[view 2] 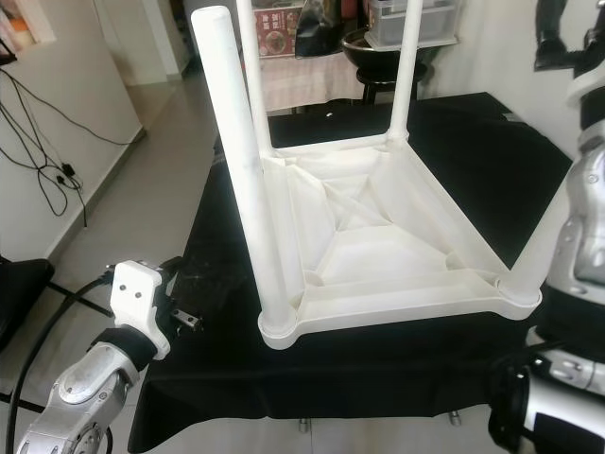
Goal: Building children table
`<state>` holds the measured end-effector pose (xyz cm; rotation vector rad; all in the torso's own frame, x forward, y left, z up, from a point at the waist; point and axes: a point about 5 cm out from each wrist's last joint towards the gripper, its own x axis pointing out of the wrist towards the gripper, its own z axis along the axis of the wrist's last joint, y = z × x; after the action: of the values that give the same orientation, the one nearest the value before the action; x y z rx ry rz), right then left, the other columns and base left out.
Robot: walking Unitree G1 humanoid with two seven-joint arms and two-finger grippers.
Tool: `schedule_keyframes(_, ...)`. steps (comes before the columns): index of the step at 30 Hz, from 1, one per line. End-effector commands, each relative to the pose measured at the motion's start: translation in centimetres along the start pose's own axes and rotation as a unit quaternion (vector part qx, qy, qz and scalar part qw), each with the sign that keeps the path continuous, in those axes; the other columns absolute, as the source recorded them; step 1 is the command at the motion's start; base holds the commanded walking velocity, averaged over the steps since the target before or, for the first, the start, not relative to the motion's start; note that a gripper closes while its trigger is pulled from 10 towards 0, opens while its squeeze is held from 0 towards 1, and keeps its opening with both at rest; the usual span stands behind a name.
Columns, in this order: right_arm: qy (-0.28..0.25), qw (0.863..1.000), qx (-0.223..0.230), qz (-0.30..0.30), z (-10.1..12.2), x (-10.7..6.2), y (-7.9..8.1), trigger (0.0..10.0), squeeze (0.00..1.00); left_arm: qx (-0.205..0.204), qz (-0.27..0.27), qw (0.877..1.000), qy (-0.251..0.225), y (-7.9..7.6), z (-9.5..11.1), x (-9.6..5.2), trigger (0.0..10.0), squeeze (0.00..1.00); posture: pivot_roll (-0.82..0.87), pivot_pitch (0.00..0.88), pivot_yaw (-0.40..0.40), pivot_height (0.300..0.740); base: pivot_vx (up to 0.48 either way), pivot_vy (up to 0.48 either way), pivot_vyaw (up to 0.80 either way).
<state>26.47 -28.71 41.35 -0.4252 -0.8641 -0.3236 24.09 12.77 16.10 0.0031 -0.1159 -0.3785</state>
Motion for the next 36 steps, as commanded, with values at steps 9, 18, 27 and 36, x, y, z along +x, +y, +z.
schedule_keyframes(9,0.031,0.999,-0.020,0.016,-0.9,0.3,-1.1,10.0,0.00,-0.002,-0.007,1.000,0.009,-0.3,-0.4,-0.2,10.0,0.00,-0.13,0.025,0.071,0.740,0.000,0.000,0.00)
schedule_keyframes(18,0.196,0.969,0.039,0.144,-6.1,-2.4,2.1,10.0,0.00,-0.001,-0.011,1.000,0.008,-0.5,-0.4,-0.2,10.0,0.00,-0.13,0.021,0.066,0.740,0.000,0.000,0.00)
schedule_keyframes(27,0.161,0.962,0.145,0.166,-4.8,-2.1,4.2,10.0,0.00,0.001,-0.001,1.000,0.005,-0.5,-0.2,-0.1,10.0,0.00,-0.13,0.024,0.063,0.740,0.000,0.000,0.00)
schedule_keyframes(36,0.145,0.936,0.227,0.226,-3.1,-2.6,7.9,10.0,0.00,0.013,0.033,0.999,0.009,0.1,-0.3,-0.3,10.0,0.00,-0.13,0.037,0.052,0.740,0.000,0.000,0.00)
